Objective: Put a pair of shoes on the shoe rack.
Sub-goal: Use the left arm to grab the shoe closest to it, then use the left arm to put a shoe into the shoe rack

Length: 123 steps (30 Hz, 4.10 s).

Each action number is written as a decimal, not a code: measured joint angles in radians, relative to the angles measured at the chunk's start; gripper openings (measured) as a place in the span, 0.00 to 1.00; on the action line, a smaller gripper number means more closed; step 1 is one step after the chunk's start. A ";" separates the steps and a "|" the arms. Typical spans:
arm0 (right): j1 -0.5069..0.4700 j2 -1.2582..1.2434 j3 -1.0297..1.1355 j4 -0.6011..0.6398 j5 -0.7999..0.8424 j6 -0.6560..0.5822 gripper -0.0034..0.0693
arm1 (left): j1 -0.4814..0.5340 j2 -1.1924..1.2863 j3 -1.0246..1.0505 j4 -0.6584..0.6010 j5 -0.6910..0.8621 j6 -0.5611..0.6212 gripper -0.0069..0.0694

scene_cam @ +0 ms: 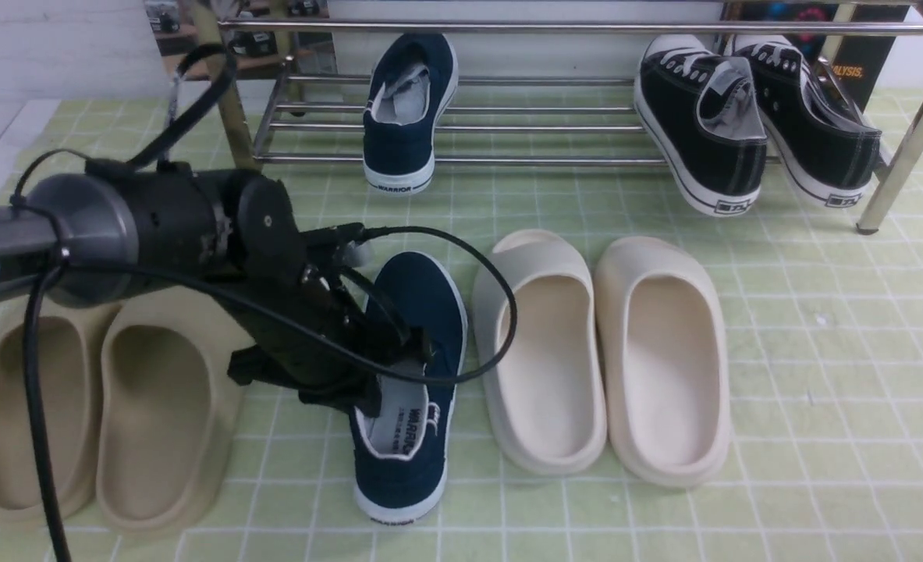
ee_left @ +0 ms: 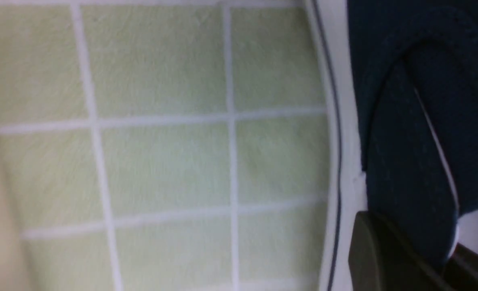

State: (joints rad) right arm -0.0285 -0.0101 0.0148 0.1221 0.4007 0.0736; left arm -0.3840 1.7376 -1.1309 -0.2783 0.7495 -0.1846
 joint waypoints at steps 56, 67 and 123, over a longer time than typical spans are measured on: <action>0.000 0.000 0.000 0.000 0.000 0.000 0.38 | 0.001 0.674 -1.469 -0.057 0.503 -0.078 0.09; 0.000 0.000 0.000 0.000 0.000 0.000 0.38 | 0.004 0.673 -1.473 -0.069 0.503 -0.108 0.09; 0.000 0.000 0.000 0.001 0.001 0.000 0.38 | 0.010 0.761 -1.478 0.123 0.148 -0.086 0.36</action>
State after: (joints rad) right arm -0.0285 -0.0101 0.0148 0.1229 0.4015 0.0736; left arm -0.3739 2.4984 -2.6085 -0.1551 0.8976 -0.2705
